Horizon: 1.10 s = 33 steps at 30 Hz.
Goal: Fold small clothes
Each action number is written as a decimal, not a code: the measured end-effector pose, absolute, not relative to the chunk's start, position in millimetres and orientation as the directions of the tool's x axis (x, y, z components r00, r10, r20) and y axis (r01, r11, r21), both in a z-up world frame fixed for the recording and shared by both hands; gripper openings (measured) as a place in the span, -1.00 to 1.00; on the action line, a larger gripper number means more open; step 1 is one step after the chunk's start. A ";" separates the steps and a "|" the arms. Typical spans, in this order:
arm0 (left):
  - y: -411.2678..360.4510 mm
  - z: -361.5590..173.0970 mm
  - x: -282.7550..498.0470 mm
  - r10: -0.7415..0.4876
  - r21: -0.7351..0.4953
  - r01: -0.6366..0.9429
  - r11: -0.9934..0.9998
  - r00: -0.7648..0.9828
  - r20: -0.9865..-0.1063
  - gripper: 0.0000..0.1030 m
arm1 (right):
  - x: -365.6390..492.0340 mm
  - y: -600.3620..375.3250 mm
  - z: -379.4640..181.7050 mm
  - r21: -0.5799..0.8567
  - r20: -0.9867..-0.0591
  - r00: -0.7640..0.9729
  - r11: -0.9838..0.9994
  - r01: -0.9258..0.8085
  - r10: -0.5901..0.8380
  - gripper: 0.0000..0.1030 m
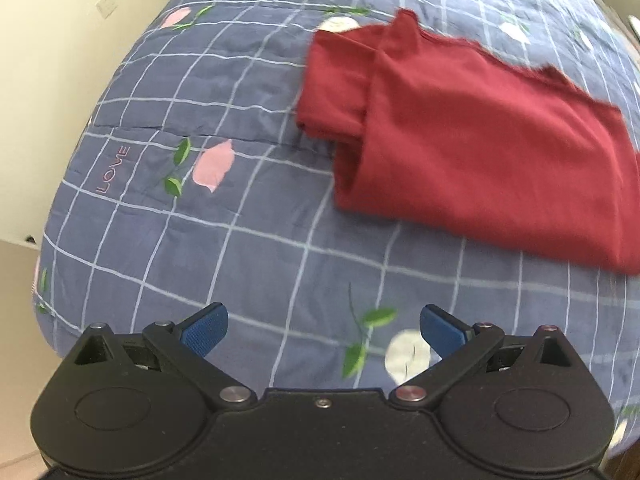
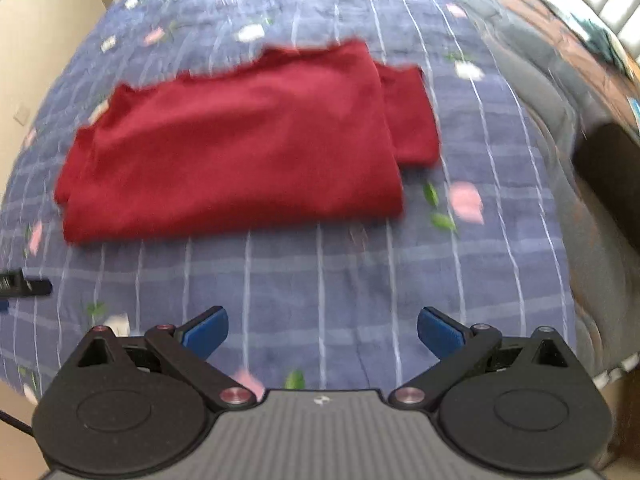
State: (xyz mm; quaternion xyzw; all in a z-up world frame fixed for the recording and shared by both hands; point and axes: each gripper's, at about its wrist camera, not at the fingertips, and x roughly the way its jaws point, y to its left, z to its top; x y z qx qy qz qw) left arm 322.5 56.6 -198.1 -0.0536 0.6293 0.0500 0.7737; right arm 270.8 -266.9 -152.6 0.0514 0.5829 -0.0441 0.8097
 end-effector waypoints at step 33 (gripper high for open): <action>68.1 -280.0 390.9 -0.035 -0.212 -0.347 0.914 0.453 -0.891 0.99 | 400.6 -187.0 -290.9 -0.196 -0.679 0.734 0.958 -0.212 0.024 1.00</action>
